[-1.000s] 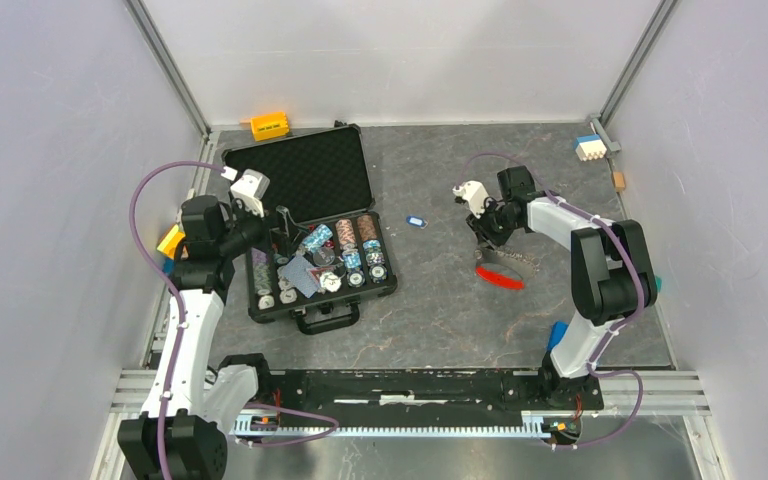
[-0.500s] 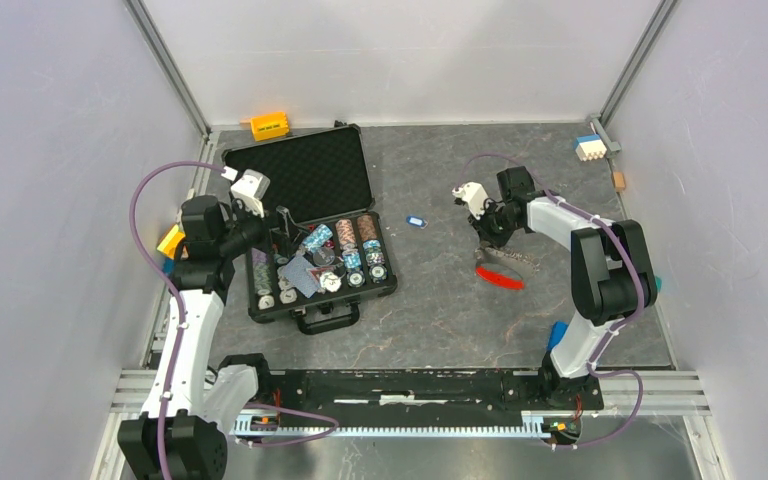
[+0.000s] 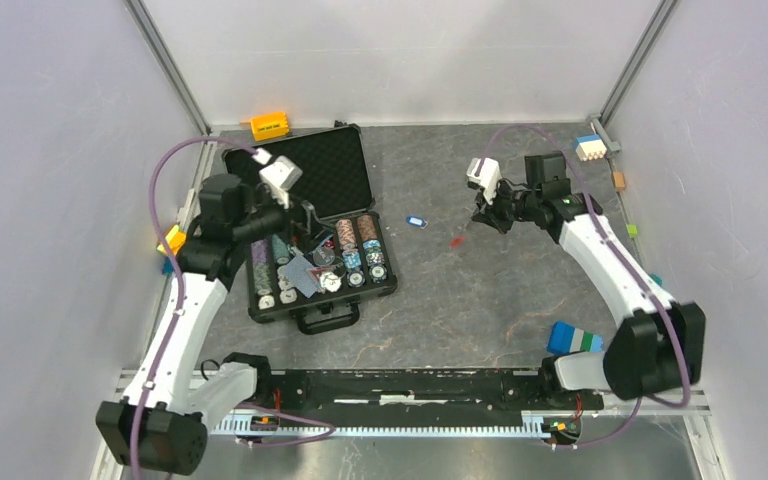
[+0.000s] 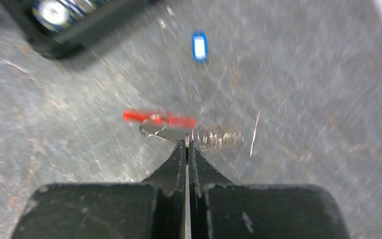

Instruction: Put the keys on the keyring

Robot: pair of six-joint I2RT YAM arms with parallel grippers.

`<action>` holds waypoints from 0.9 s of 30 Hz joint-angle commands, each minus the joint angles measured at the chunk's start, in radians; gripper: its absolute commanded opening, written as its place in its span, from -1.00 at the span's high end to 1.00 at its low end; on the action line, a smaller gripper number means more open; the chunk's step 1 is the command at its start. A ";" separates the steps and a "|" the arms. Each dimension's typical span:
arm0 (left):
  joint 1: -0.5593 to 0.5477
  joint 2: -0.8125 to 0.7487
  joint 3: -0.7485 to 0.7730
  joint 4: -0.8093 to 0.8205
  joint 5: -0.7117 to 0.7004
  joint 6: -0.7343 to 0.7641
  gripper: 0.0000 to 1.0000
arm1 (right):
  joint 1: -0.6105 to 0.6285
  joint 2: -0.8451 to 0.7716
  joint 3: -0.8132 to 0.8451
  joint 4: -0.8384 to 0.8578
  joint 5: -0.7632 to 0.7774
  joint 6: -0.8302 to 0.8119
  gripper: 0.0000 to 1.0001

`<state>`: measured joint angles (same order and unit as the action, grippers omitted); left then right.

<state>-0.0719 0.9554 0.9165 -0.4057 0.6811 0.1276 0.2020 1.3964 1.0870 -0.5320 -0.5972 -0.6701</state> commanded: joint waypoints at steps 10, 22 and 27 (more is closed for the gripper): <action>-0.347 0.194 0.221 0.145 0.177 0.077 -0.73 | 0.132 -0.306 -0.063 0.102 -0.352 -0.011 1.00; -0.539 0.287 0.114 0.190 0.269 0.413 -0.80 | 0.174 -0.253 -0.003 -0.305 -0.557 -0.454 1.00; -0.589 0.334 0.116 0.088 0.275 0.653 -0.84 | 0.217 -0.241 0.007 -0.373 -0.605 -0.537 1.00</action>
<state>-0.6312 1.2629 1.0328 -0.2611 0.9150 0.5190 0.3820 1.1591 1.0431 -0.7959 -1.1000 -1.0538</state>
